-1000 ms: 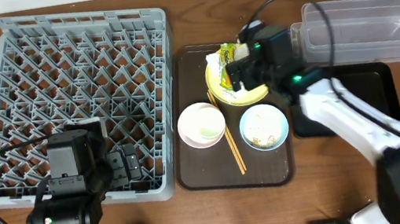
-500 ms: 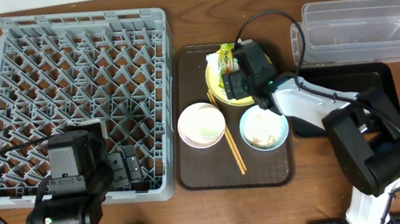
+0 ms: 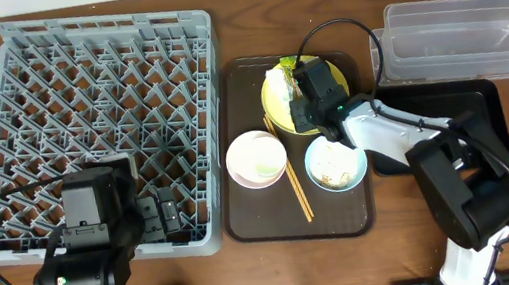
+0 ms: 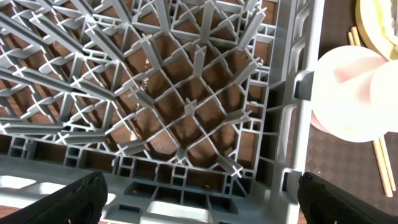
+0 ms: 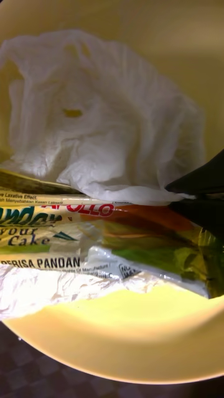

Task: Sort waste into correct bins and load items into the dishwasher
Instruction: 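Lift the wrapper and tissue and drop them into the clear bin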

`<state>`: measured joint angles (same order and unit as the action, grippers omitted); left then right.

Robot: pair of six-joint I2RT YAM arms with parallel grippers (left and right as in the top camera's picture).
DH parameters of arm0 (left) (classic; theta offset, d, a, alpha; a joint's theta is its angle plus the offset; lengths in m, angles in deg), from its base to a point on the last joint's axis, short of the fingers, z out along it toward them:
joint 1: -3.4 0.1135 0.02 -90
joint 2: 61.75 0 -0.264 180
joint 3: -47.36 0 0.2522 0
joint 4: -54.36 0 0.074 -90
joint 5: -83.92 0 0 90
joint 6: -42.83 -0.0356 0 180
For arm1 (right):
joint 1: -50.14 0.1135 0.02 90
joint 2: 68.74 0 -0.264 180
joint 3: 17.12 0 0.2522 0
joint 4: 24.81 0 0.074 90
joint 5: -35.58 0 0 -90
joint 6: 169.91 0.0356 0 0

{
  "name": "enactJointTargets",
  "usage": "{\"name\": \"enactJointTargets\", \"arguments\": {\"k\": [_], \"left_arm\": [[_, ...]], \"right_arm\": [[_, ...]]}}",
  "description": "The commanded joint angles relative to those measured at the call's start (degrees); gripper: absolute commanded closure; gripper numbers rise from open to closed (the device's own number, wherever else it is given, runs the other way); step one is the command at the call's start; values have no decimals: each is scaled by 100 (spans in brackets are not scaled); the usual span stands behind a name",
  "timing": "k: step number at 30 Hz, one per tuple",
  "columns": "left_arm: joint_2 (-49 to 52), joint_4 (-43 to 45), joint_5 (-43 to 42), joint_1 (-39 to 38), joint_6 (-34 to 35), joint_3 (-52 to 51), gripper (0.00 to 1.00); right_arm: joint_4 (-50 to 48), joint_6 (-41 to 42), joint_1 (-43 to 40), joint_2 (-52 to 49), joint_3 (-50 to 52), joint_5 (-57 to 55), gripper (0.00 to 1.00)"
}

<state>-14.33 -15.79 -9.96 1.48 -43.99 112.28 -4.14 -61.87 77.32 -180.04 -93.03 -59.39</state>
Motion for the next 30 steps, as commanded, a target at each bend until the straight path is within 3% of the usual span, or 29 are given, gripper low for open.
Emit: {"name": "enactJointTargets", "arguments": {"k": [1, 12, 24, 26, 28, 30], "left_arm": [[-11, -13, 48, 13, 52, 131, 2], [-9, -13, 46, 13, 52, 131, 2], [-9, -13, 46, 13, 52, 131, 2], [-9, -15, 46, 13, 52, 131, 2], [-9, -15, 46, 13, 52, 131, 2], [-9, -15, 46, 13, 52, 131, 2]], "right_arm": [[149, -13, -98, 562, -109, -138, 99], [297, -286, -1582, 2461, -129, -181, 99], [623, 120, -3147, 2190, -127, -468, 95], [501, 122, -3211, 2015, -127, -466, 88], [295, 120, -3215, 1867, -127, -422, 69], [243, 122, -3215, 1851, -127, -363, 43]]}}
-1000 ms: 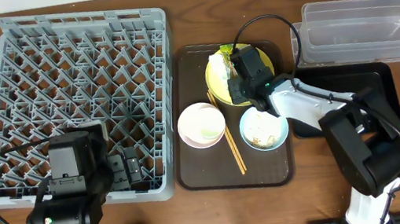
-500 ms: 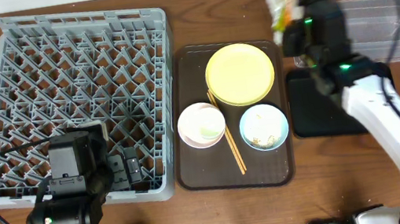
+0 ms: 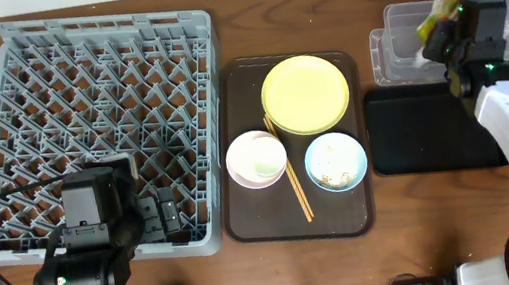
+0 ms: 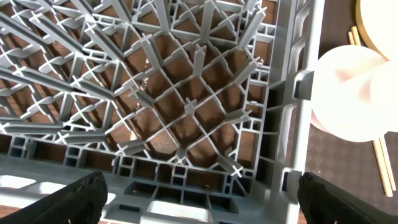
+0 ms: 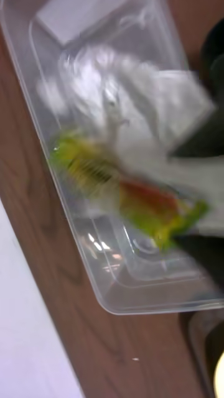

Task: Sort waste into correct bins and load items into the dishwasher
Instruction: 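Lift the wrapper and tissue and drop them into the clear bin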

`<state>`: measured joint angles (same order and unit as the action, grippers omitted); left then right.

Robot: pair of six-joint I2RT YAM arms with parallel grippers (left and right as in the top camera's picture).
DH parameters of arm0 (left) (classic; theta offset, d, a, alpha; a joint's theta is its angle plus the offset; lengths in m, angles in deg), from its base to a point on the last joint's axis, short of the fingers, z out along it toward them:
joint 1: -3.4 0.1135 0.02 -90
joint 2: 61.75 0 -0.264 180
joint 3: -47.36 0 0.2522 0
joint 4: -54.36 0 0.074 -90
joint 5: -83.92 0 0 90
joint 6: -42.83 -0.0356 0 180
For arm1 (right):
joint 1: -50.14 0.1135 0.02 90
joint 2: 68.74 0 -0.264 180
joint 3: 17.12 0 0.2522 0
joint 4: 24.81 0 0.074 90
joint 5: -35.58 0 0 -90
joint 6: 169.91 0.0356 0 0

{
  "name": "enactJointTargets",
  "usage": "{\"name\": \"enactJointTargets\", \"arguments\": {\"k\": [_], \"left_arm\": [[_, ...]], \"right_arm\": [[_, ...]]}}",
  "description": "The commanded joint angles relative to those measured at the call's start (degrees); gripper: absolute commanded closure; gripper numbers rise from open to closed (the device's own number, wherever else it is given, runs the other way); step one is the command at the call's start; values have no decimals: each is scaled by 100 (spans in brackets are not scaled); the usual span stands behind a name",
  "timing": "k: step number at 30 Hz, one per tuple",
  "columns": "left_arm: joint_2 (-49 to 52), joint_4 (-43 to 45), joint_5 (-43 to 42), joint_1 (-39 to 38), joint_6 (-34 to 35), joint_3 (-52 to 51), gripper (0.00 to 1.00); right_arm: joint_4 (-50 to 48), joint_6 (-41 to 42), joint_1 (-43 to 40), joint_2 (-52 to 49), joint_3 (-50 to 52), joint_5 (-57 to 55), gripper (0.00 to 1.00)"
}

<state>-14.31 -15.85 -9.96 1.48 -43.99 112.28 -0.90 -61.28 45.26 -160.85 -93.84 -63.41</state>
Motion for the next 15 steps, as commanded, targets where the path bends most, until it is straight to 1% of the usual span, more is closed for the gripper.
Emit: {"name": "enactJointTargets", "arguments": {"k": [1, 2, 4, 7, 9, 11, 13, 15], "left_arm": [[-11, -9, 46, 13, 52, 131, 2], [-11, -9, 46, 13, 52, 131, 2], [-11, -9, 46, 13, 52, 131, 2], [-11, -9, 46, 13, 52, 131, 2], [-11, -9, 46, 13, 52, 131, 2], [-11, -7, 46, 13, 52, 131, 2], [-11, -7, 46, 13, 52, 131, 2], [-11, -7, 48, 13, 52, 131, 2]], "right_arm": [[-72, 61, -7, -48, -48, 61, 34], [-52, 37, -9, -11, -48, 142, 28], [-2, -380, -31, 260, -48, 651, 23], [350, -682, 11, 761, -48, 1381, 25], [831, -717, 85, 1134, -48, 1991, 24], [1453, -826, 247, 1449, -48, 2581, 17], [2026, -1012, 461, 1628, -48, 2988, 2], [2603, -1272, 739, 1738, -46, 3163, 1]]}}
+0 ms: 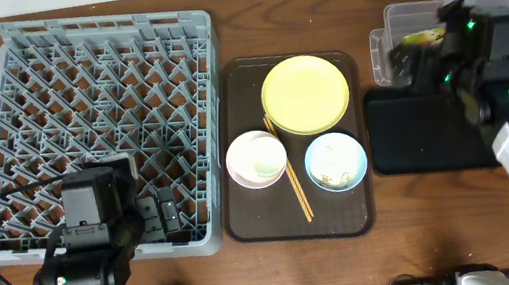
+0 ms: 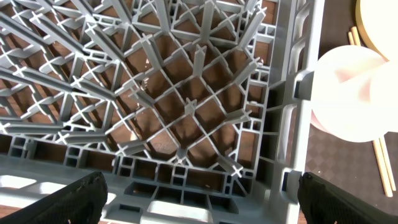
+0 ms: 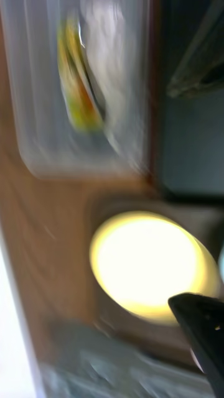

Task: Sort waste into correct bins and load items into the dishwasher
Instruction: 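Lift the wrapper and tissue and drop them into the clear bin, then grasp the light-blue bowl rim with the right gripper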

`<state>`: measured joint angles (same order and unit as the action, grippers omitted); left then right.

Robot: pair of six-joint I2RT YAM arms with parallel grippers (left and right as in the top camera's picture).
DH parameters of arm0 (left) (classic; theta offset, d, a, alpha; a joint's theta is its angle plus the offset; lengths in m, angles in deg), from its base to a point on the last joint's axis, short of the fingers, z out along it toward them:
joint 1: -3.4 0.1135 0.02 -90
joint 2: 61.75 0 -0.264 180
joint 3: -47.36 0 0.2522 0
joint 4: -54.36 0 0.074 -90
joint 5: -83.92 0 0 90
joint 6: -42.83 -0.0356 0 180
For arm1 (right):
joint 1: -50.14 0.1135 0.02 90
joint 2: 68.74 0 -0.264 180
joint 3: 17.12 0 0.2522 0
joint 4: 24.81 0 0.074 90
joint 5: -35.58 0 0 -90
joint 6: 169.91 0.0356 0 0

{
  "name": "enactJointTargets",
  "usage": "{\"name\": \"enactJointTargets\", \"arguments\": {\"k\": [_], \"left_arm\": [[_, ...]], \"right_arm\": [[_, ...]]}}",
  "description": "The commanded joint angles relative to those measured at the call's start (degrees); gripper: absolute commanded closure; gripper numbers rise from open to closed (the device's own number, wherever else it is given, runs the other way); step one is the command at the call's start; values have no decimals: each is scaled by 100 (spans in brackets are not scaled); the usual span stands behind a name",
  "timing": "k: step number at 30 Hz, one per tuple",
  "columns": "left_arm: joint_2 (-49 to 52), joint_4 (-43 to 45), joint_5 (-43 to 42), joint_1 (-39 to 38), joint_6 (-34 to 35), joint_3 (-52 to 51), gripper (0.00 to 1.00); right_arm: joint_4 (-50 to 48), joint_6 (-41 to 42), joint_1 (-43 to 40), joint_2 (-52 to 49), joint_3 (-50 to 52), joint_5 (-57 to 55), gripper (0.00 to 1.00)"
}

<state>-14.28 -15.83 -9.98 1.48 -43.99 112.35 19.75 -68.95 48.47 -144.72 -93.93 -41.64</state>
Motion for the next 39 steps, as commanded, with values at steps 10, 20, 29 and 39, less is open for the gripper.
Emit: {"name": "enactJointTargets", "arguments": {"k": [10, 20, 29, 39], "left_arm": [[-13, -11, 50, 13, 52, 125, 2], [-13, -11, 50, 13, 50, 125, 2], [-13, -11, 50, 13, 50, 125, 2], [-9, -13, 50, 13, 50, 114, 2]], "right_arm": [[1934, -1340, 2159, -192, 11, 546, 16], [1965, -1270, 3327, -1207, 15, 245, 31], [1821, -920, 3751, -2090, 15, -96, 45], [1519, -485, 3840, -2780, 17, -376, 62]]}}
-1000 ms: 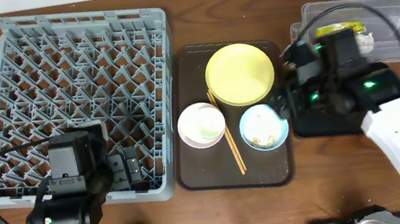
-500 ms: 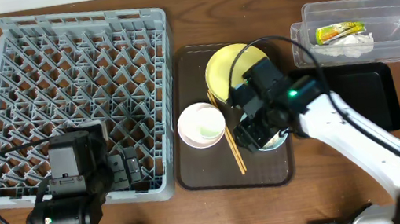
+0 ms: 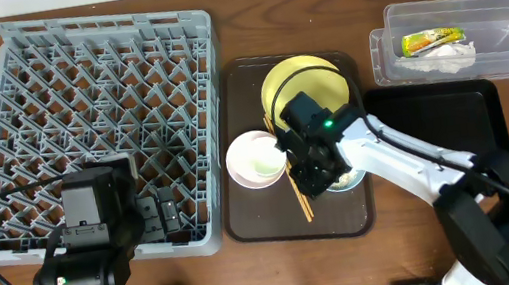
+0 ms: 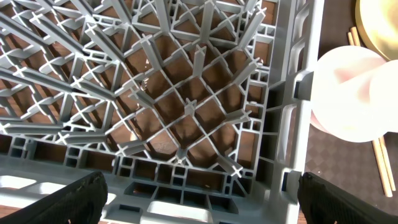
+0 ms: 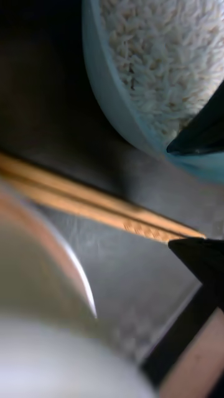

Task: Sort waste into correct bins and load items into the dishwasher
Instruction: 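Grasp the light-blue bowl rim with the right gripper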

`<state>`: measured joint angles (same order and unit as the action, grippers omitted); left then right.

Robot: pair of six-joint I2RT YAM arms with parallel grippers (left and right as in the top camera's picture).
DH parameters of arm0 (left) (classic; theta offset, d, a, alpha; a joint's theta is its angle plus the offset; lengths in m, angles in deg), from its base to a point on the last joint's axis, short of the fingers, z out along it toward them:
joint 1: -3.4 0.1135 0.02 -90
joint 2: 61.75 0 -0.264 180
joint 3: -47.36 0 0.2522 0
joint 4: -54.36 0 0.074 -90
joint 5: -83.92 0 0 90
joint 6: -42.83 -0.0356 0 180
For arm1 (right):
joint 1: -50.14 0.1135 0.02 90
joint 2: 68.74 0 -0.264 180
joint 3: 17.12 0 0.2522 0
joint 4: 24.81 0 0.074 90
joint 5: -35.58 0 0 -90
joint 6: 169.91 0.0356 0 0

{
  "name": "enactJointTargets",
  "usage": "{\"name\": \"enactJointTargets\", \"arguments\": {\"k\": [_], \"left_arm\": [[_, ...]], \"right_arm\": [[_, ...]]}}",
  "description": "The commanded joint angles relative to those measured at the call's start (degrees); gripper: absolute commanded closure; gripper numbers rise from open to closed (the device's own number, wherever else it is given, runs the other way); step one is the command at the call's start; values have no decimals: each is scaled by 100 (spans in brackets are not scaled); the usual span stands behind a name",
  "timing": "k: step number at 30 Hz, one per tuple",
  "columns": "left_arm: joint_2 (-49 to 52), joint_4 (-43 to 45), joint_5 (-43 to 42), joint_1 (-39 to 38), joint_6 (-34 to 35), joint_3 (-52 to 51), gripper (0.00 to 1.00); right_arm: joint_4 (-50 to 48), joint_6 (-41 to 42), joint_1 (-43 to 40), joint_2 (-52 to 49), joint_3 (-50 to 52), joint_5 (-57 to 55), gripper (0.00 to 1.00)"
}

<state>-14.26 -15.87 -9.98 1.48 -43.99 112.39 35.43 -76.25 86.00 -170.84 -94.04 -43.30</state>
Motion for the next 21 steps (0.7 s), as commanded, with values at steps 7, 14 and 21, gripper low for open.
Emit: {"name": "enactJointTargets", "arguments": {"k": [7, 14, 21], "left_arm": [[0, -9, 50, 13, 50, 109, 2], [0, -9, 50, 13, 52, 109, 2], [0, -7, 50, 13, 50, 109, 2]], "right_arm": [[-114, 448, 92, -160, 26, -234, 79], [-96, 472, 85, 225, 26, -431, 97], [-63, 468, 79, 636, 26, -527, 99]]}}
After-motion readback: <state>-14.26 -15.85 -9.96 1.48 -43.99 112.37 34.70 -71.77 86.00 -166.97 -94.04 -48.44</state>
